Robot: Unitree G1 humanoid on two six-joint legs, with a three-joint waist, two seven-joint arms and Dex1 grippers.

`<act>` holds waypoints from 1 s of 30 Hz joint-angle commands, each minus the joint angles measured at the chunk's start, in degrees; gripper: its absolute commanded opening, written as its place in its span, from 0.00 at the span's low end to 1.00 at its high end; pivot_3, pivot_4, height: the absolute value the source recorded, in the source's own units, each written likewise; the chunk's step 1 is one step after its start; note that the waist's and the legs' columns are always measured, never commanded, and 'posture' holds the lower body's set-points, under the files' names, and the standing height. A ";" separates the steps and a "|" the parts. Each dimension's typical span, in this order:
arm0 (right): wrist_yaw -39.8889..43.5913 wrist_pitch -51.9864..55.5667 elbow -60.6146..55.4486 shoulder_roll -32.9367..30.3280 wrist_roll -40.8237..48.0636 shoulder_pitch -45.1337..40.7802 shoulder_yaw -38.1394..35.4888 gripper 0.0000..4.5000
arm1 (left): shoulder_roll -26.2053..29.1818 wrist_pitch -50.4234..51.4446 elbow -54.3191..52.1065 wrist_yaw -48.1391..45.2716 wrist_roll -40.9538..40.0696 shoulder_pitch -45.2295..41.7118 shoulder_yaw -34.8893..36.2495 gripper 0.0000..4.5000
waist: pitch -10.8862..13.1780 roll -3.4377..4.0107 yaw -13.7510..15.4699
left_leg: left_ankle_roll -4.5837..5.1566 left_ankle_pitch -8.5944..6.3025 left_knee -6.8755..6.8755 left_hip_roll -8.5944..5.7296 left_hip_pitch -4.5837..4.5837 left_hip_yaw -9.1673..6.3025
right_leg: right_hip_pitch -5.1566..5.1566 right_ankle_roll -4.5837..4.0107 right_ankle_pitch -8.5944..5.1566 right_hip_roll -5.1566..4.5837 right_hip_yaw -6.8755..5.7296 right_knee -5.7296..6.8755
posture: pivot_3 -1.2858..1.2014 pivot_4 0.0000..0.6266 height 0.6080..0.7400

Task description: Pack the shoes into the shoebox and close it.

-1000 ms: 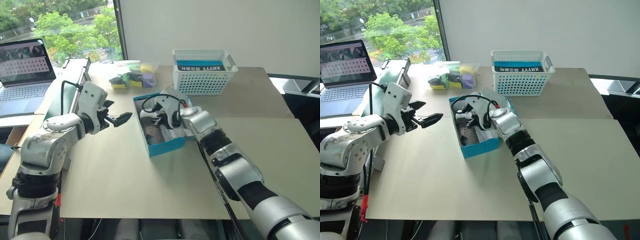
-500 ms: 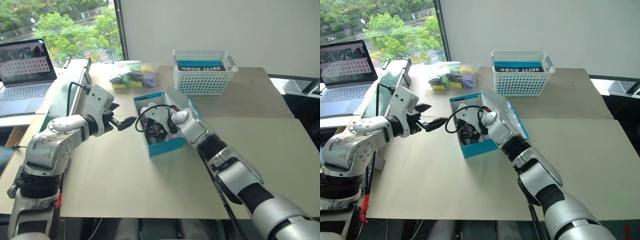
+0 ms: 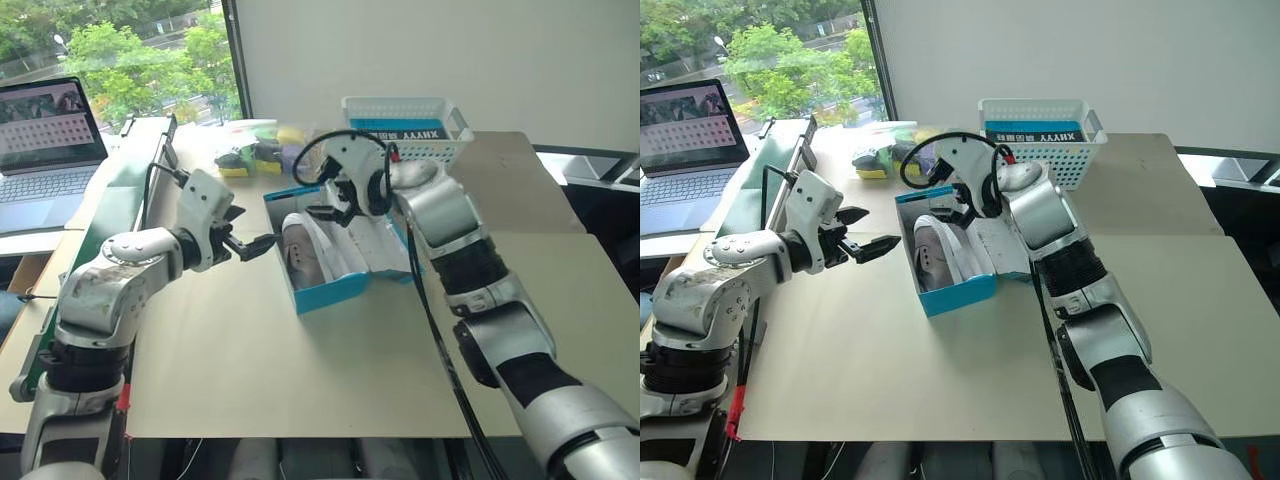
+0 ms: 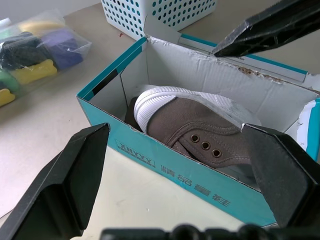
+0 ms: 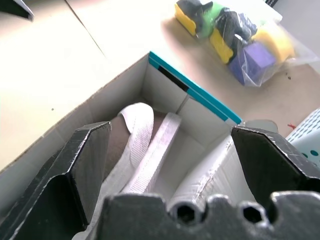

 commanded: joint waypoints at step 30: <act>1.27 -13.00 9.60 8.92 5.56 7.27 -2.36 0.01 | 1.65 0.82 -1.14 -2.19 0.78 -2.99 0.80 1.00 | 0.00 0.00 0.26 | -0.01 0.01 0.00 0.01 0.21 -0.03 | 0.19 0.00 0.00 0.01 0.00 0.07 | 0.52 0.24 1.00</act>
